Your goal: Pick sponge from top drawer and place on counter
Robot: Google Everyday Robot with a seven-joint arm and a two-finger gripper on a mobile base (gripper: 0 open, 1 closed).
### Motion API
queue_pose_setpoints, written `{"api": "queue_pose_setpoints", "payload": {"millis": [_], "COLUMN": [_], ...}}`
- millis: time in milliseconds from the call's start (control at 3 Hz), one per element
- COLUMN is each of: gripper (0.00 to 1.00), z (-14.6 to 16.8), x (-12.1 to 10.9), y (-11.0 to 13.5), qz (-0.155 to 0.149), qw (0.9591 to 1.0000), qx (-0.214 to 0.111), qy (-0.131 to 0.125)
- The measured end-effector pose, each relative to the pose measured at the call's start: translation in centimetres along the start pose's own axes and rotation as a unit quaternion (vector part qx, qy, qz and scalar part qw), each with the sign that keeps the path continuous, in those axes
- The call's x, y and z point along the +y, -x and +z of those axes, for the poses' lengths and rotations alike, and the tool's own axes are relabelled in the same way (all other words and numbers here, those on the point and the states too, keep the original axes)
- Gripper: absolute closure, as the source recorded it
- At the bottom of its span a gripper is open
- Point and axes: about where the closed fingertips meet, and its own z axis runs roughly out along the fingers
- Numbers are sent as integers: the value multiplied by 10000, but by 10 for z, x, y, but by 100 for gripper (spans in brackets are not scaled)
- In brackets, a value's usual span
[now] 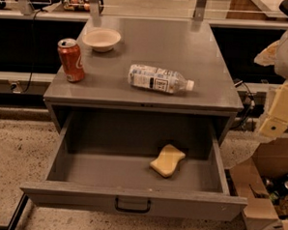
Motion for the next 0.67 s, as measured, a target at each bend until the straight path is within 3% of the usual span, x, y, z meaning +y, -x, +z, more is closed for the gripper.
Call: {"api": "queue_pose_setpoints", "payload": {"millis": [333, 667], "gripper": [0, 0], "z": [0, 18], "x": [0, -6], "y": [0, 20], "qz": [-1, -379], "qw": [10000, 9992], "qx": [0, -78], "qy": [0, 105]}}
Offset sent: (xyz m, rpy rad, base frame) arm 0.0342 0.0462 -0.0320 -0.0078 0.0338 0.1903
